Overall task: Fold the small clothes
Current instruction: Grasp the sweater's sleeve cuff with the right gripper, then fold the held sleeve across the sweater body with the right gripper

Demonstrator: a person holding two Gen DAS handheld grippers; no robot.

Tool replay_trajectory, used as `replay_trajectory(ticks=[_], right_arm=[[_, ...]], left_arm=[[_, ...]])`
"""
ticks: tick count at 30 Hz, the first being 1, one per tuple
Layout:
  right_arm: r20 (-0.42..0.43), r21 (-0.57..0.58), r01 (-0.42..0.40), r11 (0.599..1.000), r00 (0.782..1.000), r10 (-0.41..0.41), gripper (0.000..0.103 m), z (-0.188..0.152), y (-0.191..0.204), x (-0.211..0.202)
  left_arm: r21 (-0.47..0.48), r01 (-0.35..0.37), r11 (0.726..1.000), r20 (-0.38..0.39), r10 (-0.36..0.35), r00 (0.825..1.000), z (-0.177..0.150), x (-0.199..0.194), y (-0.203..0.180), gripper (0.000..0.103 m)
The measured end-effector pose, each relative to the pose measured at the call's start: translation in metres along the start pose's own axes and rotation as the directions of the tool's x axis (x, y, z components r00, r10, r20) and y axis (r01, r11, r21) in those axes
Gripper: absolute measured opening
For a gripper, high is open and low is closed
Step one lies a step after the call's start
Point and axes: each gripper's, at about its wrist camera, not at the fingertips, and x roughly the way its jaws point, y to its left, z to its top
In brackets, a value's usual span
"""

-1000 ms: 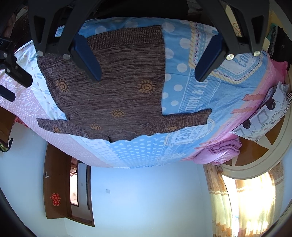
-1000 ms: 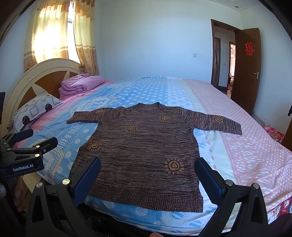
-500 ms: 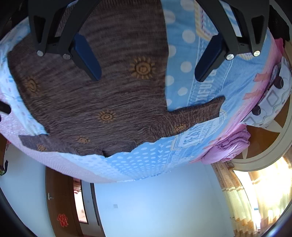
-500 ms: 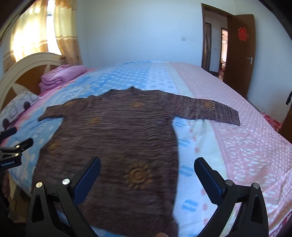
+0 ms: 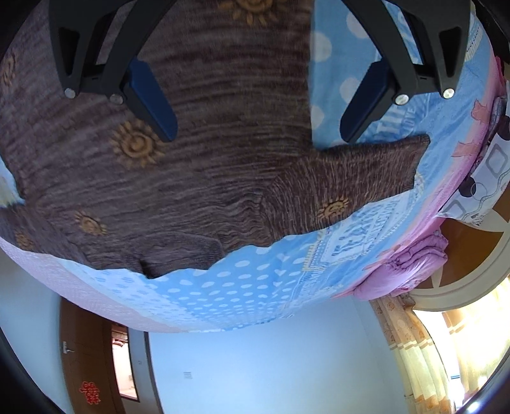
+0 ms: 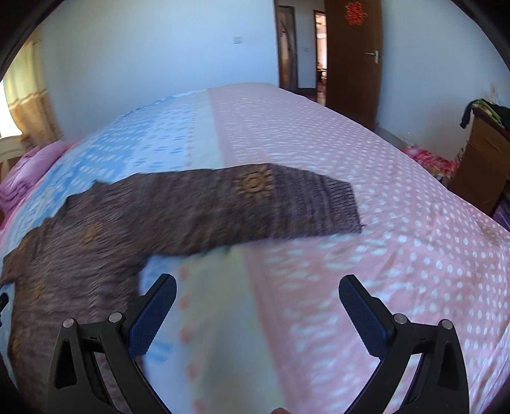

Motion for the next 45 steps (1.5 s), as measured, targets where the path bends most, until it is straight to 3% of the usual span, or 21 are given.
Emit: replay_trajectory(ticks=[4, 6, 10, 12, 19, 20, 21, 24, 25, 34, 39, 45], right_arm=[[-0.007, 0.075, 0.033, 0.997, 0.999, -0.033, 0.1, 0.022, -0.034, 0.023], [-0.013, 0.107, 0.042, 0.993, 0.999, -0.041, 0.092, 0.034, -0.05, 0.033], [-0.034, 0.135, 0.051, 0.99, 0.998, -0.047, 0.086, 0.054, -0.069, 0.051], [-0.042, 0.138, 0.029, 0.99, 0.999, -0.024, 0.074, 0.062, -0.074, 0.061], [-0.09, 0.155, -0.003, 0.988, 0.996, 0.017, 0.072, 0.073, -0.081, 0.094], [-0.085, 0.144, -0.028, 0.989, 0.996, 0.041, 0.065, 0.074, -0.079, 0.095], [-0.087, 0.135, -0.05, 0.99, 0.994, 0.062, 0.048, 0.075, -0.077, 0.096], [-0.098, 0.099, -0.075, 0.992, 0.992, 0.084, 0.024, 0.077, -0.065, 0.098], [-0.098, 0.086, -0.077, 0.993, 0.991, 0.086, 0.022, 0.078, -0.062, 0.098], [0.028, -0.005, -0.142, 0.99, 0.989, 0.143, 0.019, 0.109, -0.022, 0.043], [0.087, -0.092, -0.211, 0.973, 0.972, 0.219, 0.019, 0.131, 0.028, 0.002], [0.075, -0.202, -0.278, 0.939, 0.952, 0.298, 0.019, 0.14, 0.106, -0.021]], left_arm=[[-0.018, -0.047, 0.999, -0.009, 0.047, 0.999, 0.01, 0.026, 0.006, 0.103], [-0.017, -0.07, 0.997, -0.021, 0.07, 0.997, 0.014, 0.038, 0.008, 0.103], [-0.027, -0.096, 0.995, -0.044, 0.095, 0.995, 0.023, 0.056, 0.012, 0.103], [-0.03, -0.113, 0.993, -0.044, 0.112, 0.993, 0.028, 0.063, 0.012, 0.103], [-0.059, -0.126, 0.99, -0.081, 0.122, 0.989, 0.037, 0.081, 0.017, 0.103], [-0.062, -0.125, 0.99, -0.086, 0.119, 0.989, 0.037, 0.083, 0.018, 0.103], [-0.066, -0.122, 0.99, -0.091, 0.116, 0.989, 0.037, 0.086, 0.018, 0.103], [-0.074, -0.12, 0.99, -0.104, 0.112, 0.988, 0.034, 0.09, 0.019, 0.103], [-0.076, -0.118, 0.99, -0.107, 0.11, 0.988, 0.034, 0.091, 0.019, 0.103], [-0.087, -0.131, 0.988, -0.098, 0.122, 0.988, 0.031, 0.091, 0.02, 0.103], [-0.11, -0.118, 0.987, -0.124, 0.104, 0.987, 0.029, 0.097, 0.025, 0.103], [-0.13, -0.107, 0.986, -0.125, 0.091, 0.988, 0.027, 0.099, 0.027, 0.103]])
